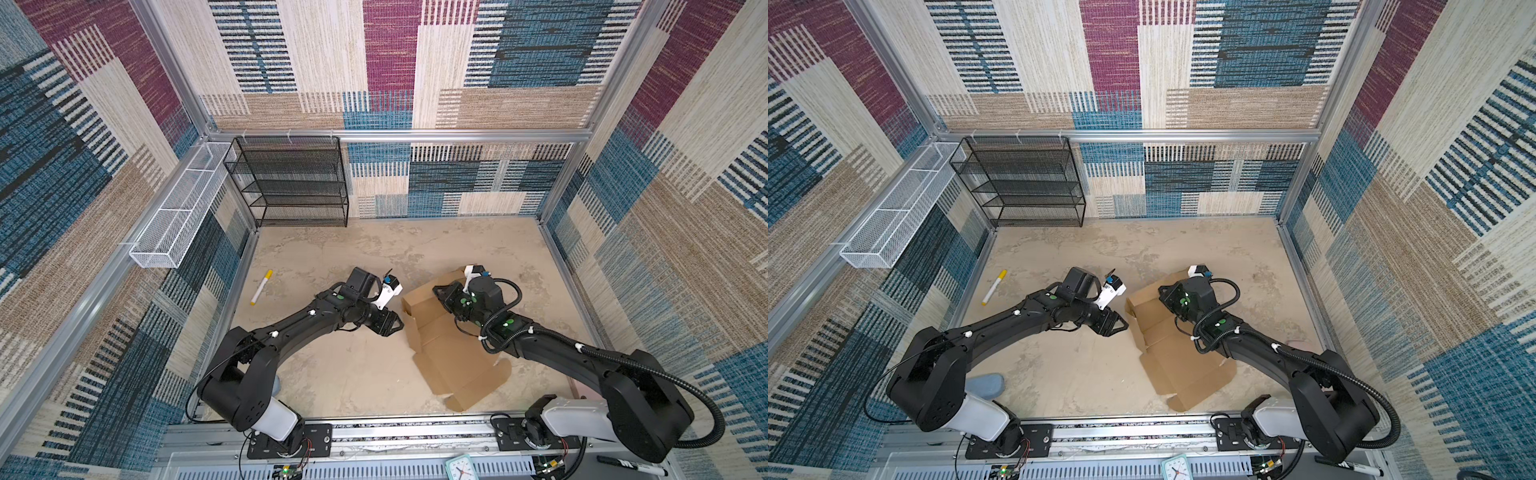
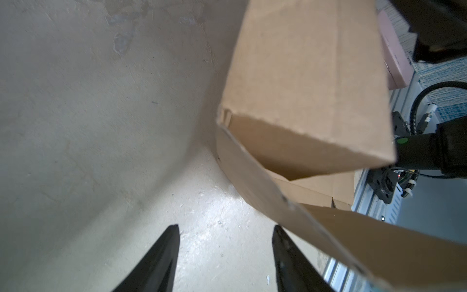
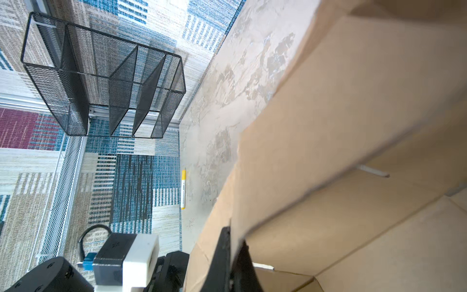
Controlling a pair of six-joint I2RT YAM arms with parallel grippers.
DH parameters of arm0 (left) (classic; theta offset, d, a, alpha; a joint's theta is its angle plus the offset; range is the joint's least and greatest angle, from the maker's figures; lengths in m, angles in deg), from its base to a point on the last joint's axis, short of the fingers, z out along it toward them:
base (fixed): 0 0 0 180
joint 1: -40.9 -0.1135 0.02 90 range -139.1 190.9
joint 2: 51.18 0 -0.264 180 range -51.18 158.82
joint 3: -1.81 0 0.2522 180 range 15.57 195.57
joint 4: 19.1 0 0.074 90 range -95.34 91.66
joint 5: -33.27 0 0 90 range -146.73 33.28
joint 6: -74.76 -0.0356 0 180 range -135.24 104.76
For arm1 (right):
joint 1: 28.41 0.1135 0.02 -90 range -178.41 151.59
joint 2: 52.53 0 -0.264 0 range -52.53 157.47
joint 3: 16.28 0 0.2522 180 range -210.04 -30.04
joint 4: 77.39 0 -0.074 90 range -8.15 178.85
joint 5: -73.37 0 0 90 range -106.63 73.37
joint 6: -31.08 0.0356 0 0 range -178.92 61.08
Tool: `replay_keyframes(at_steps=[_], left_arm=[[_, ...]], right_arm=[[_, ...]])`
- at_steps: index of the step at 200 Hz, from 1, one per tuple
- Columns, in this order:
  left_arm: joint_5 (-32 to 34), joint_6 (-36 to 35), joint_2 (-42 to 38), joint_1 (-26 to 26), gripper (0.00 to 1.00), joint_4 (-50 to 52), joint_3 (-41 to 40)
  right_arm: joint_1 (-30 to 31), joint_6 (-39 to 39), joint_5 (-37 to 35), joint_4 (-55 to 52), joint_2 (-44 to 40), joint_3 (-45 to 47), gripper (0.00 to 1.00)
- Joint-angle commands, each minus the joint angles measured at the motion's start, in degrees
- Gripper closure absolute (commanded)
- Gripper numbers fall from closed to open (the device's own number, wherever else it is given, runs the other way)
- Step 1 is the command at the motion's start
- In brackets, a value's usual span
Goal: Assemble paper box
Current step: First fold the bottom flaps of a flat cardboard box at the center of the table.
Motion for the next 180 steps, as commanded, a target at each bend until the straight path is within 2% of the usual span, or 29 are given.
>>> replay_keyframes(at_steps=[1, 52, 111, 180], left_arm=[[2.93, 1.54, -0.51, 1.05, 0.38, -3.53, -0.60], [7.59, 2.89, -3.53, 4.69, 0.37, -10.66, -4.51], [13.27, 5.14, -7.63, 8.94, 0.34, -24.46, -13.20], [16.12, 4.51, -7.55, 9.08, 0.33, -35.70, -17.00]], right_arm=[[0.05, -0.03, -1.27, 3.79, -1.47, 1.56, 1.00], [0.05, -0.41, -2.94, 2.99, -5.15, 3.87, 1.00], [0.06, -0.04, -3.75, 2.00, -6.19, 4.52, 1.00], [0.05, -0.12, -3.67, 1.67, -7.49, 5.14, 1.00]])
